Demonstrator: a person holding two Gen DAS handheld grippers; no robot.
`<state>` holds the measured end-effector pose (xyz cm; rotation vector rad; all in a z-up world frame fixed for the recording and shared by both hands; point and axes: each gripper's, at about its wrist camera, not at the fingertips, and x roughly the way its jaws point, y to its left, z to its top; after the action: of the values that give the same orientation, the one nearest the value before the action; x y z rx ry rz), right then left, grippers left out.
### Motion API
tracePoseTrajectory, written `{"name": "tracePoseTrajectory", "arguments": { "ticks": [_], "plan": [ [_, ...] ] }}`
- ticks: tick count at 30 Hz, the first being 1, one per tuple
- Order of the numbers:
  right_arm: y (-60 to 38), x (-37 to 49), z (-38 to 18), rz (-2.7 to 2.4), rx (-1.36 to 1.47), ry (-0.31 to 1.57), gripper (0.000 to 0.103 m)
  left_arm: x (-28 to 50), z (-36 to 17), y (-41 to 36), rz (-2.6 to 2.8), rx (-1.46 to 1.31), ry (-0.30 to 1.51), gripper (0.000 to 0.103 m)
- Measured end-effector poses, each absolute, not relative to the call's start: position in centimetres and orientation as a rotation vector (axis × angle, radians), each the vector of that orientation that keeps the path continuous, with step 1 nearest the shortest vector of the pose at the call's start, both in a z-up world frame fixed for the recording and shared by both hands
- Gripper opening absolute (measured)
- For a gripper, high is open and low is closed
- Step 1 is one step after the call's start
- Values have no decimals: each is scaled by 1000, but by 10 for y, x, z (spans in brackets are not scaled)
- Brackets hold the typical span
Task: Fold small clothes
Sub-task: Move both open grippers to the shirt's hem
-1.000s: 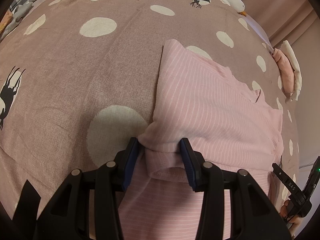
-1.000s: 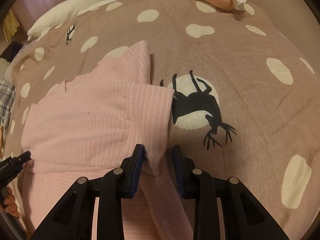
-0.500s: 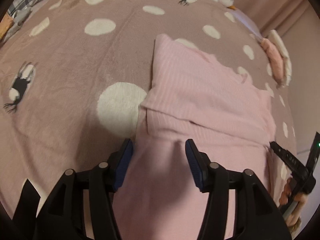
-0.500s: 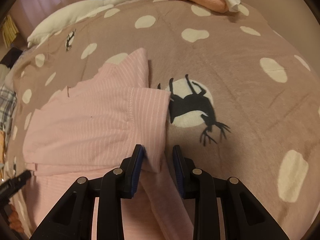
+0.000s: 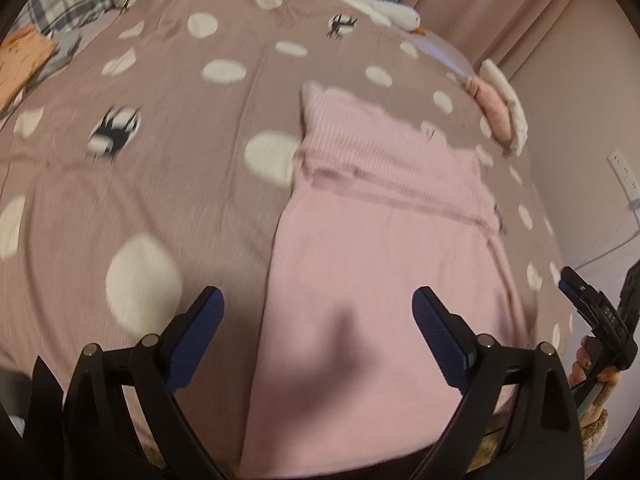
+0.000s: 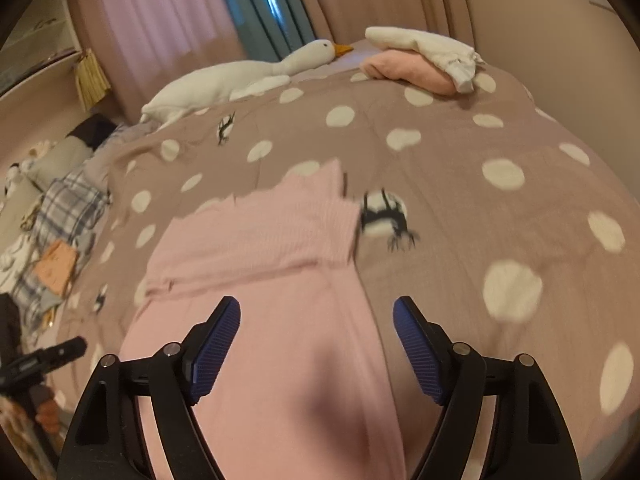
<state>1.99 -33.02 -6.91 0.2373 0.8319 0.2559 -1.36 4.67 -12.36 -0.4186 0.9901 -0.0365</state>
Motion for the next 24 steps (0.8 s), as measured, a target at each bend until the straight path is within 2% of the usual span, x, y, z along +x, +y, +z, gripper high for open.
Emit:
{"name": "tracePoseTrajectory", "arguments": {
  "ticks": [5,16,20,24],
  "plan": [
    [-336,-18,-101,225,208,897,78,-41,-145,38,-71,-425,1032,94],
    [-355,-72,-147,191,283,1011,78,-81,-175,32,-130,-452,1089,78],
    [-356,-84,-151,184,279,1027,70,-88,-180,33,-168,-488,1113,77],
    [-352,-85,-155,204,295,1060,61,-90,-183,32,-184,-502,1128,72]
  ]
}}
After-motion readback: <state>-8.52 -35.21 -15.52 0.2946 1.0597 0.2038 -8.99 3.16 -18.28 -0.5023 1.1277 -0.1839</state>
